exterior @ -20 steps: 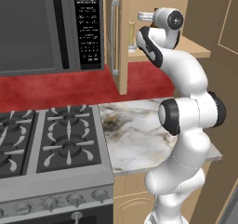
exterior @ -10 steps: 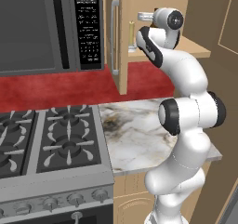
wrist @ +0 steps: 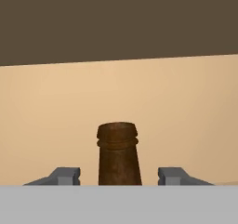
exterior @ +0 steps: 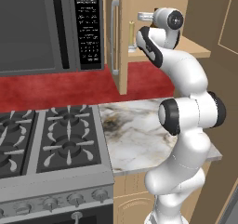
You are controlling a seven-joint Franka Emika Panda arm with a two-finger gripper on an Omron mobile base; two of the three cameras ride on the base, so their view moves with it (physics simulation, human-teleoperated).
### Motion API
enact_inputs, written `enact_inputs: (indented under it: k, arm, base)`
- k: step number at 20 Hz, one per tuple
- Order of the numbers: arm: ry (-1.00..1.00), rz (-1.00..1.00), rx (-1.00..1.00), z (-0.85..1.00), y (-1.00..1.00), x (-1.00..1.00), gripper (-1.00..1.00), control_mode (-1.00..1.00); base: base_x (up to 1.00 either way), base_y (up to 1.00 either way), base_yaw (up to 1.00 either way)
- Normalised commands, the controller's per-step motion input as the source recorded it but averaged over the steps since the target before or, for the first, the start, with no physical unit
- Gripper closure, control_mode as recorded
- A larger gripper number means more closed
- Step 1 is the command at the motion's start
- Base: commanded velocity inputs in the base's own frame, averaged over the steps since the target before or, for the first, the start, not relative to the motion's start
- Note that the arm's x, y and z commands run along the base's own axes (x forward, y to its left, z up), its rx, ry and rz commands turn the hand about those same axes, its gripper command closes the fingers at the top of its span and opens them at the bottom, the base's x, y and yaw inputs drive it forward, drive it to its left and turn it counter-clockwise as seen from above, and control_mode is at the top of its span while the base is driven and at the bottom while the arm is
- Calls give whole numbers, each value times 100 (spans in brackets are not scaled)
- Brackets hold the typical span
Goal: Get the candle and the beer from the cabinet and move them to the dining counter.
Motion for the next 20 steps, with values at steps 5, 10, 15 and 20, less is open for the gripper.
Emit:
enact_inputs:
  k: [5, 10, 15, 20]
  arm:
    - [0, 0, 0, 0, 0, 0, 100, -100]
    - [0, 0, 0, 0, 0, 0, 100, -100]
    - [0, 0, 0, 0, 0, 0, 100, -100]
    - [0, 0, 0, 0, 0, 0, 100, -100]
  base:
    - [0, 0, 0]
    - [0, 0, 0]
    - [0, 0, 0]
    - [0, 0, 0]
